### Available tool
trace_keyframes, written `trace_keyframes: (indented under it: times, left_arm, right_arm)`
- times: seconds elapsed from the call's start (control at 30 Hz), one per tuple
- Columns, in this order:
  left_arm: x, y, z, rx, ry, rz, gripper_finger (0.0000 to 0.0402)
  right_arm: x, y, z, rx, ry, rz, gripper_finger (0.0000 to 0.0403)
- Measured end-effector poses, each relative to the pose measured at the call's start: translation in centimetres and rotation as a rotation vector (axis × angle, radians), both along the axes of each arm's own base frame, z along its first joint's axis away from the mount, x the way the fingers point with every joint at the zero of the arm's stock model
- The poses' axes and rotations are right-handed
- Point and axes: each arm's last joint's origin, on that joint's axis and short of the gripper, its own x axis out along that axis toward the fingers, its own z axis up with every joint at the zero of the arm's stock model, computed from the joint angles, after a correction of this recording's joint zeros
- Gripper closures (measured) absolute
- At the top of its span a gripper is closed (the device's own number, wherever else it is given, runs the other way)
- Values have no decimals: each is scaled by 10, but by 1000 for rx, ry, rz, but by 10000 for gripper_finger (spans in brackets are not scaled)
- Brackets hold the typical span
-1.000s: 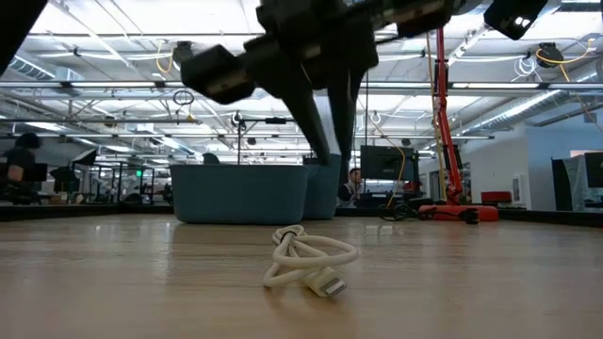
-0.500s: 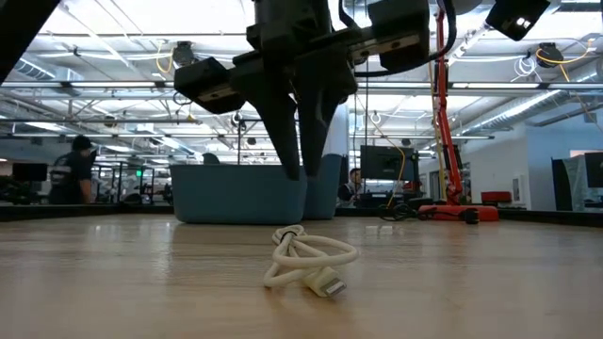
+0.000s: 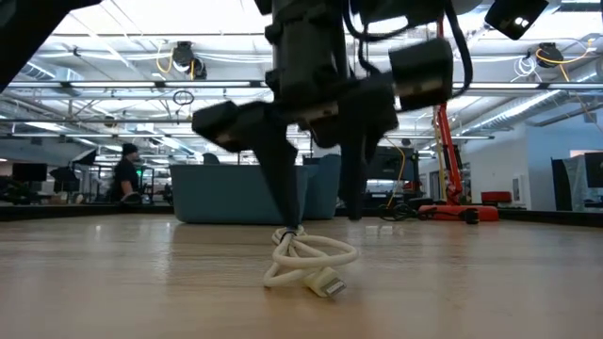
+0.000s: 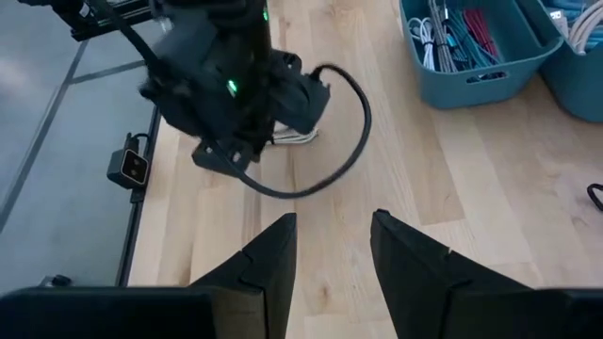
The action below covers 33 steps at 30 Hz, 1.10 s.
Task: Pick & Place USB Port
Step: Put the brown charger cable into the bottom blue bin
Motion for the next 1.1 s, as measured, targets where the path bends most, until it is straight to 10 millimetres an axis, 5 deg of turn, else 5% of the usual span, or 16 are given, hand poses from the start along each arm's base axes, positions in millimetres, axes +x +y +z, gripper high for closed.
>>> trace_keyframes:
  times: [0.17,0.4,0.63,0.77,0.93,1.1]
  left_arm:
    - [-3,-3,-3,32,29,7,183]
    - [-5,-5,-10,52,60,3,213]
    - [-3,-5,-36,-22,141,-24,276]
    - [-2,-3,-38,-49,148,-45,366]
    - [-7,12,-4,64,108,-73,396]
    - [-30,60,81,256,9,-56,398]
  right_arm:
    - [-2,0,1,3,-4,2,273]
    - [-4,-1,1,4,-9,2,273]
    - [-4,-1,1,5,-10,2,273]
    - [-4,-1,1,0,-10,5,273]
    - [-4,-1,1,1,-10,9,273]
    - [-4,0,2,27,-4,17,273]
